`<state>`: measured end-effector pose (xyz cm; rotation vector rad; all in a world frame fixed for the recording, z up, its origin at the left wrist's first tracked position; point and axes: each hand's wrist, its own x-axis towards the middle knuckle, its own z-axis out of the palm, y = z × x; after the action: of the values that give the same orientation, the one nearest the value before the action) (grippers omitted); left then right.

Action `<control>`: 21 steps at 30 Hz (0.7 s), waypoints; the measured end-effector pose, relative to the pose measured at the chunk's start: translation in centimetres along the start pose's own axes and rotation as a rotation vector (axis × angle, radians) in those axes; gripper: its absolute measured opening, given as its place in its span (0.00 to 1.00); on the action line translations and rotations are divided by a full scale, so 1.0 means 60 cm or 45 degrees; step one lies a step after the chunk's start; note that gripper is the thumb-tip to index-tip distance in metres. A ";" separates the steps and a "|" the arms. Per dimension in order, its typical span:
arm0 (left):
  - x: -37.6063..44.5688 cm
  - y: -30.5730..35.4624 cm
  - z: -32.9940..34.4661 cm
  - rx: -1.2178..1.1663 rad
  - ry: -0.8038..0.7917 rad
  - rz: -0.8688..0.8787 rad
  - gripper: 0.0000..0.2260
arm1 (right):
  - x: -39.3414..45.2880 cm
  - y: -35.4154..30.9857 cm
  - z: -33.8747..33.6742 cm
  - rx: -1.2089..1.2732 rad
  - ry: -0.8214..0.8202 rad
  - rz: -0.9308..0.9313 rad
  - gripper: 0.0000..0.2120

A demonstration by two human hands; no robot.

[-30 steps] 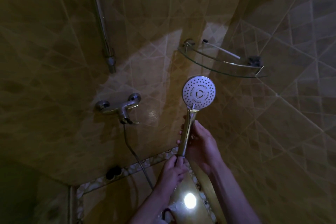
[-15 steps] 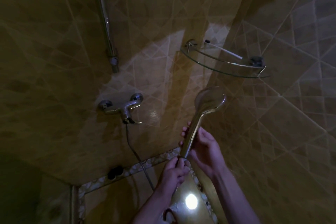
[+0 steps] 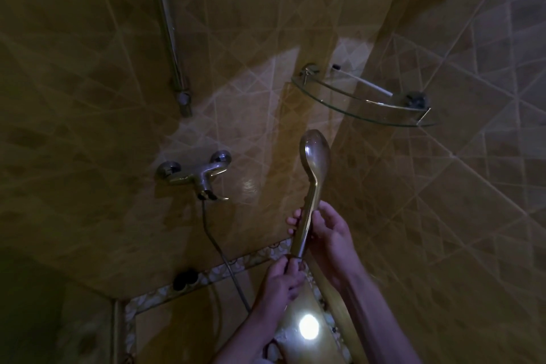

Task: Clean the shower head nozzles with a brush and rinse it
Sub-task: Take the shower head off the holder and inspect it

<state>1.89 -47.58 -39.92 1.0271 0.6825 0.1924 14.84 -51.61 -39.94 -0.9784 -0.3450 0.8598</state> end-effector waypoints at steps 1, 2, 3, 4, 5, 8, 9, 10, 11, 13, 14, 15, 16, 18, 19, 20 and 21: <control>-0.001 -0.001 0.001 -0.006 0.003 -0.003 0.06 | 0.000 -0.002 -0.001 0.023 -0.032 0.033 0.11; -0.001 -0.001 0.002 -0.011 0.010 0.000 0.05 | 0.002 -0.003 -0.001 0.050 -0.056 0.073 0.12; -0.001 0.000 0.002 -0.010 0.018 0.008 0.04 | 0.003 -0.005 0.002 0.077 -0.067 0.104 0.12; -0.001 0.002 0.003 -0.002 0.024 0.019 0.04 | 0.004 -0.005 0.005 0.077 -0.062 0.115 0.12; -0.001 0.004 0.004 0.004 0.023 0.028 0.04 | 0.007 -0.004 0.008 0.034 -0.035 0.105 0.13; -0.002 0.007 0.008 -0.010 0.015 0.022 0.06 | 0.014 0.004 0.012 -0.234 0.111 0.014 0.14; -0.002 0.006 0.008 -0.009 0.018 0.017 0.06 | 0.015 0.007 0.011 -0.240 0.118 0.002 0.14; -0.002 0.004 0.008 -0.003 0.021 0.013 0.05 | 0.015 0.008 0.009 -0.211 0.103 0.000 0.13; -0.002 0.001 0.008 0.004 0.025 0.012 0.04 | 0.014 0.008 0.007 -0.176 0.079 0.006 0.12; 0.000 0.000 0.005 0.008 0.046 0.022 0.04 | 0.012 0.004 0.009 -0.142 0.027 0.023 0.11; 0.002 0.000 0.003 -0.001 0.059 0.027 0.04 | 0.009 0.003 0.012 -0.131 0.003 0.020 0.12; 0.004 0.001 0.001 -0.016 0.070 0.026 0.04 | 0.008 0.002 0.015 -0.121 -0.009 0.011 0.13; 0.006 0.001 -0.001 -0.029 0.076 0.016 0.06 | 0.007 0.002 0.018 -0.108 -0.008 0.002 0.14; 0.007 0.000 -0.002 -0.028 0.070 -0.010 0.08 | 0.004 -0.001 0.019 -0.050 -0.003 0.017 0.14; 0.007 -0.002 -0.002 -0.015 0.065 -0.016 0.09 | 0.003 -0.004 0.018 -0.011 -0.014 0.041 0.13; 0.006 -0.003 -0.002 0.000 0.060 -0.019 0.08 | 0.003 -0.007 0.018 0.034 -0.034 0.073 0.12; 0.006 -0.003 -0.002 0.010 0.056 -0.018 0.07 | 0.002 -0.011 0.017 0.079 -0.054 0.104 0.12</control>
<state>2.08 -47.44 -40.29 1.0277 0.7304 0.2009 14.61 -51.07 -38.84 -0.9226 -0.3143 0.9614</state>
